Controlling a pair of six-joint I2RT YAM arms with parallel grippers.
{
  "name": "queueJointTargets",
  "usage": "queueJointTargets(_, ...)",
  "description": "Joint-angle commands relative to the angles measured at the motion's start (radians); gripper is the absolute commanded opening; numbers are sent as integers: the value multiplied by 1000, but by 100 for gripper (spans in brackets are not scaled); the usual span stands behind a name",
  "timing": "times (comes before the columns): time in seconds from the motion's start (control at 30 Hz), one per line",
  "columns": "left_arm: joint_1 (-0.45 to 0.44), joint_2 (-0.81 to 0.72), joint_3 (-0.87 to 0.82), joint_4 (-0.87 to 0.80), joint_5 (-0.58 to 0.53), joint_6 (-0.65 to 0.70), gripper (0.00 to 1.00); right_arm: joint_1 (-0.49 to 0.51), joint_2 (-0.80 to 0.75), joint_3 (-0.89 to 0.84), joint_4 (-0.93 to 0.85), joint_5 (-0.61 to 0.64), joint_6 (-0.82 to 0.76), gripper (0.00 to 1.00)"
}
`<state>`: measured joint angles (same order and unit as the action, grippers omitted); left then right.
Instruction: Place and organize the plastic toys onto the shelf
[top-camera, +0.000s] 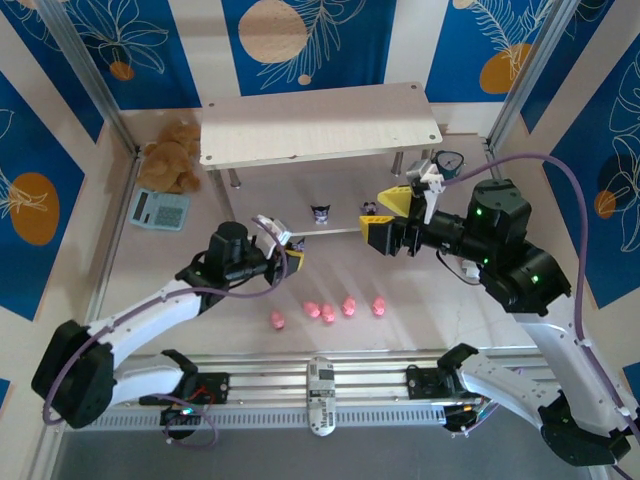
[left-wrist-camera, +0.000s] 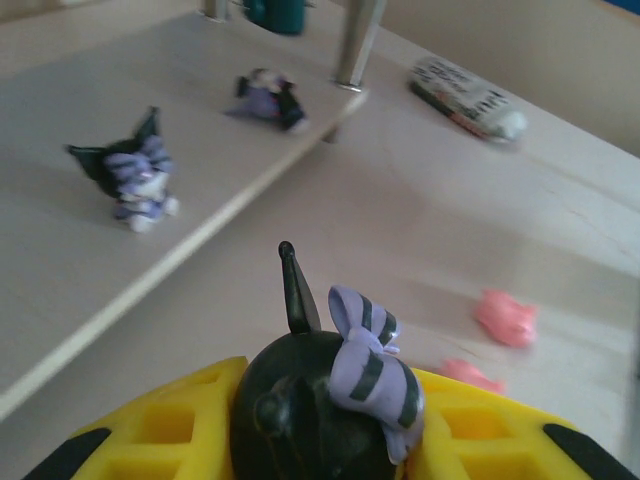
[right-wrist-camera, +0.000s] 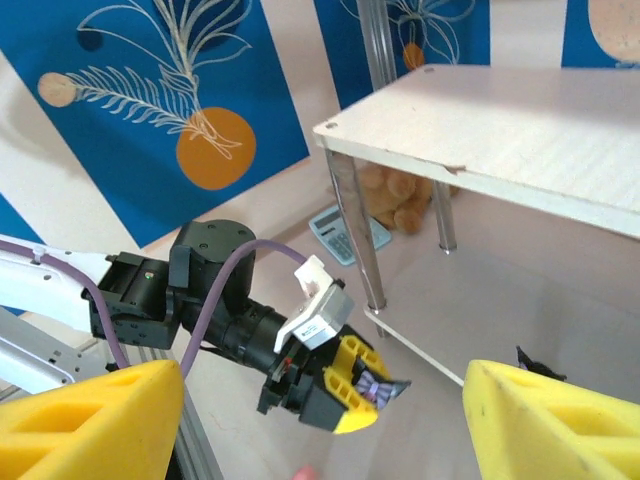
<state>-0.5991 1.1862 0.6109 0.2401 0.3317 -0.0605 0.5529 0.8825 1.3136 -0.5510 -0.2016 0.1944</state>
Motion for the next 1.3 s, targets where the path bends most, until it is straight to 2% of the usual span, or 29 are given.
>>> queueJointTargets(0.0, 14, 54, -24, 286, -150, 11, 13, -17, -13, -13, -17, 16, 15, 74)
queueJointTargets(0.13, 18, 163, -47, 474, -209, 64, 15, -35, -23, -35, -25, 13, 13, 75)
queueJointTargets(0.37, 51, 383, -83, 763, -112, 192, 19, -61, -55, -104, -45, 27, 8, 74)
queueJointTargets(0.53, 116, 460, -114, 939, -58, 160, 19, -71, -96, -155, -39, 41, 17, 74)
queueJointTargets(0.7, 149, 469, -125, 974, -45, 193, 20, -95, -106, -182, -43, 37, 1, 75)
queueJointTargets(0.93, 217, 516, -94, 988, 37, 185, 21, -152, -105, -231, -6, -14, 6, 75)
queueJointTargets(1.27, 228, 616, -89, 1118, -16, 188, 21, -203, -107, -264, 11, -68, 13, 75)
